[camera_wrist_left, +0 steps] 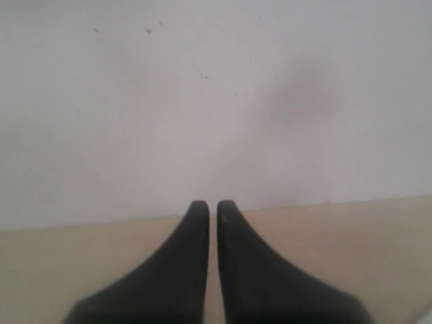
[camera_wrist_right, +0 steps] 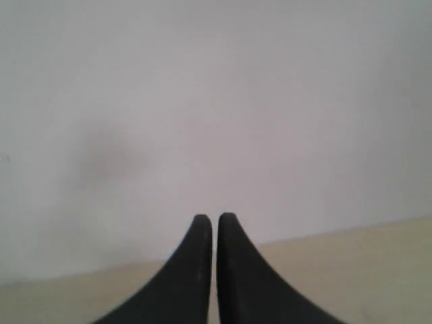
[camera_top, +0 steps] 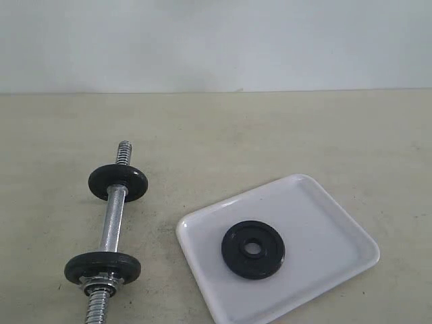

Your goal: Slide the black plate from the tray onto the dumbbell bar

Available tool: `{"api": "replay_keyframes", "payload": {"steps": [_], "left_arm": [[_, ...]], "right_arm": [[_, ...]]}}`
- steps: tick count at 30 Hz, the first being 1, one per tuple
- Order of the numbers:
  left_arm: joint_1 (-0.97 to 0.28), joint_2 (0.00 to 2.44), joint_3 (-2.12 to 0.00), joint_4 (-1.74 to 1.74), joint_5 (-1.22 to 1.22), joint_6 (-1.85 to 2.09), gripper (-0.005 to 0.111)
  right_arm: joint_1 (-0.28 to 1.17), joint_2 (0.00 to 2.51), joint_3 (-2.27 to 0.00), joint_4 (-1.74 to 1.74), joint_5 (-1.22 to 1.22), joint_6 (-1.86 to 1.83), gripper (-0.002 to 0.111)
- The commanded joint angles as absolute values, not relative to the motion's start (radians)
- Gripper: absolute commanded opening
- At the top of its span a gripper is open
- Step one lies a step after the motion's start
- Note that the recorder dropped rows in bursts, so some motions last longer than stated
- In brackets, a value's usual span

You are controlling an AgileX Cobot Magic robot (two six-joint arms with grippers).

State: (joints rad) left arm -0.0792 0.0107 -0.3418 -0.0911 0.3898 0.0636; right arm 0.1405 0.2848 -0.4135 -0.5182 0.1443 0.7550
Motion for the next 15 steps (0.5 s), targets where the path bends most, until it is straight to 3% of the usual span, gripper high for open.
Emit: {"api": "replay_keyframes", "payload": {"steps": [1, 8, 15], "left_arm": [[-0.086, 0.02, -0.35, -0.286, 0.472, 0.096, 0.004], [-0.086, 0.067, -0.31, -0.389, 0.436, 0.115, 0.004], [-0.086, 0.419, -0.342, -0.74, 0.367, 0.504, 0.004]], "right_arm": [[0.233, 0.436, -0.49, -0.518, 0.32, 0.588, 0.0], [0.418, 0.608, -0.511, -0.524, 0.282, 0.501, 0.0], [0.488, 0.651, -0.511, -0.524, 0.282, 0.498, 0.0]]}}
